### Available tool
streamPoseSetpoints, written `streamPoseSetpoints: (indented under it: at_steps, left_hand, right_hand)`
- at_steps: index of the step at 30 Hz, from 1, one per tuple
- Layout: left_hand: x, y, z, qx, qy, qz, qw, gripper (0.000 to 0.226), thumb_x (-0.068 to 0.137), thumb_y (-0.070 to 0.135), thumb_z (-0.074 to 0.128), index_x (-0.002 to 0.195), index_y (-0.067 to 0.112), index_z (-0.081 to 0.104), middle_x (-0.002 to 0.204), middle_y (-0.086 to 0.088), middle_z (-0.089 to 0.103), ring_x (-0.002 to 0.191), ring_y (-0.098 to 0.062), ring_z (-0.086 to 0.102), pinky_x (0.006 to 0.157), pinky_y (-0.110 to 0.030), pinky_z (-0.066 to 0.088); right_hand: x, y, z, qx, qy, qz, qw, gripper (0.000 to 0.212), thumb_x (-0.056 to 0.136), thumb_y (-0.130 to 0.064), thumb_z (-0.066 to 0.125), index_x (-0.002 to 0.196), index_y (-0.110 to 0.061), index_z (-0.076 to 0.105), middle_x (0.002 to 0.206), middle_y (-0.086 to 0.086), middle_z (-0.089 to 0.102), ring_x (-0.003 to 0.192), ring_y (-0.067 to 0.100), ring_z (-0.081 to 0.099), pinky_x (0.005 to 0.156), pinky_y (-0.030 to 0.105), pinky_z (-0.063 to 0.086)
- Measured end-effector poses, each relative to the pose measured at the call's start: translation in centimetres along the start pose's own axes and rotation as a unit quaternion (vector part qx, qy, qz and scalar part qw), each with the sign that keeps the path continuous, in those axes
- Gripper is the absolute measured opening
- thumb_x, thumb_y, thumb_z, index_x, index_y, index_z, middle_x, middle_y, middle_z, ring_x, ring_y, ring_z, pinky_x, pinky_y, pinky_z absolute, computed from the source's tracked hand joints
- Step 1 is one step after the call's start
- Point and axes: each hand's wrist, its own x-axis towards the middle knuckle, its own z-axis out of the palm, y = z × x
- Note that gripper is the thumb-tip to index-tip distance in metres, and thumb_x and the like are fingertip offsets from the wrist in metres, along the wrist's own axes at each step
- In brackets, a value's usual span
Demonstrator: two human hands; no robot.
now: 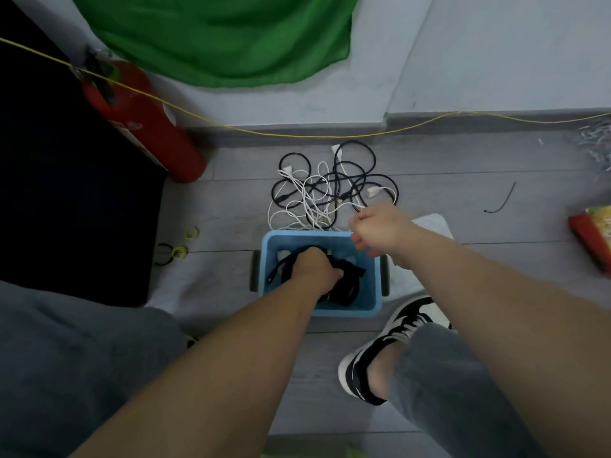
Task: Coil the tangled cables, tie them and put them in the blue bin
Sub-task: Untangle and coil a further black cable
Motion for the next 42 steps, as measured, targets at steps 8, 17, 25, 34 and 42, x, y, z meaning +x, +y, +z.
streamPoseSetpoints:
  at_steps: [8,17,25,34,42]
  left_hand:
    - [-0.4,-0.4,-3.3,-0.017,0.028,0.063,0.998,0.024,0.096,0.027,0.063,0.083,0.007,0.063,0.086,-0.011,0.068,0.085,-0.026,0.066,0.074,-0.034,0.055]
    - [-0.6,-4.3,-8.5,0.173,0.093,0.169,0.966,0.042,0.088,0.012,0.063,0.129,0.023,0.061,0.128,-0.003,0.058,0.119,-0.026,0.056,0.1,-0.041,0.053]
    - [-0.6,-8.5,-9.7,0.245,0.076,0.144,0.956,0.075,0.083,0.003,0.071,0.149,0.024,0.042,0.146,-0.006,0.038,0.125,-0.03,0.049,0.103,-0.045,0.051]
    - [-0.7,-8.6,-9.1,0.245,0.065,0.172,0.952,0.08,0.085,0.007,0.071,0.154,0.02,0.032,0.146,-0.006,0.04,0.124,-0.03,0.053,0.099,-0.044,0.053]
    - [0.9,-7.9,-10.1,0.191,0.084,0.152,0.966,0.044,0.095,0.047,0.057,0.13,0.021,0.06,0.13,-0.003,0.053,0.119,-0.024,0.056,0.097,-0.039,0.051]
  right_hand:
    - [0.6,-0.4,-0.1,0.056,0.025,0.043,0.997,0.031,0.1,-0.009,0.045,0.124,-0.001,0.063,0.081,0.013,0.054,0.067,0.021,0.048,0.053,0.025,0.034]
    - [0.3,-2.6,3.1,-0.224,-0.002,-0.082,0.971,0.024,0.098,-0.022,0.051,0.113,-0.021,0.07,0.12,0.006,0.064,0.107,0.027,0.061,0.091,0.032,0.049]
    - [1.1,-2.8,5.5,-0.342,-0.064,-0.027,0.937,0.047,0.102,-0.033,0.046,0.146,-0.018,0.047,0.143,0.012,0.053,0.123,0.029,0.055,0.103,0.036,0.045]
    - [1.9,-2.8,6.8,-0.326,-0.059,-0.027,0.943,0.051,0.094,-0.02,0.053,0.145,-0.018,0.053,0.136,0.011,0.055,0.115,0.027,0.058,0.094,0.03,0.049]
    - [5.4,-3.7,6.6,-0.22,0.005,-0.038,0.975,0.027,0.082,-0.017,0.057,0.104,-0.021,0.072,0.109,0.008,0.067,0.097,0.026,0.064,0.088,0.034,0.054]
